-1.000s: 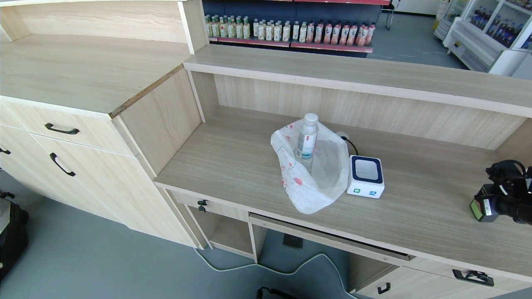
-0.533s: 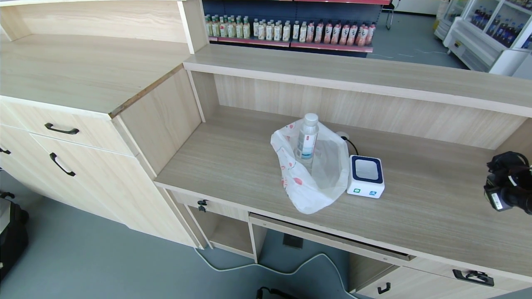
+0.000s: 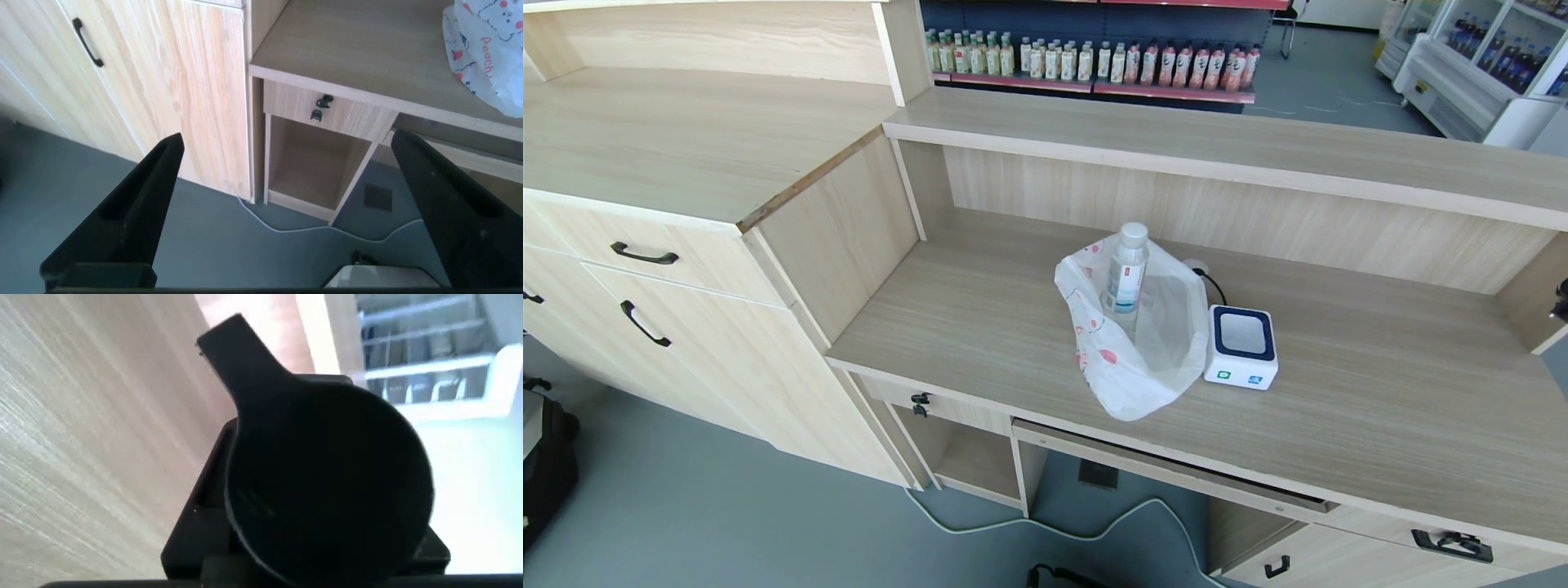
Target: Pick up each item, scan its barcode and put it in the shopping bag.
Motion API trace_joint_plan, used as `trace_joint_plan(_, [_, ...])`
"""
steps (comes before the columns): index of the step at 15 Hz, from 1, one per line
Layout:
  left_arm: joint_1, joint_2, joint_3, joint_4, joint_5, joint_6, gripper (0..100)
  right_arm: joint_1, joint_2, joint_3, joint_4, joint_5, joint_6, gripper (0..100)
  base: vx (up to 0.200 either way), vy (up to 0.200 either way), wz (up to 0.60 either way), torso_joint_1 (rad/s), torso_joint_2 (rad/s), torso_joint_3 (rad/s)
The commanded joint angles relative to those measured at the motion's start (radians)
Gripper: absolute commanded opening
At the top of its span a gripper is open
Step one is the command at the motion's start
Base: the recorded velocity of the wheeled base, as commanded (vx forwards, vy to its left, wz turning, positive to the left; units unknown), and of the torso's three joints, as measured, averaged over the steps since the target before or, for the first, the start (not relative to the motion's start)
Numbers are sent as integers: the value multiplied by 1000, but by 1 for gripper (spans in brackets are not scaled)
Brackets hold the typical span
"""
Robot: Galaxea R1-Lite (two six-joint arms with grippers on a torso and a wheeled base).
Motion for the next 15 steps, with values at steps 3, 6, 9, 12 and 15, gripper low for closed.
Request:
trace_joint_plan(3, [0,0,0,1,1,0,100,498,-495,112,87,162,-726,0,0,0,0,0,0,0])
trace_joint_plan(6, [0,0,0,-1,1,0,100,840,-428,106,81,241,-1068,0,0,0,0,0,0,0])
trace_joint_plan(9, [0,0,0,-1,1,0,100,1127,-329,92,-40,291,-1292,0,0,0,0,0,0,0])
trace_joint_plan(12, [0,0,0,-1,1,0,100,1176,-320,93,-43,353,-1386,0,0,0,0,0,0,0])
trace_joint_plan(15, [0,0,0,-1,1,0,100,1201,-303,97,-38,485,-1443,0,0,0,0,0,0,0])
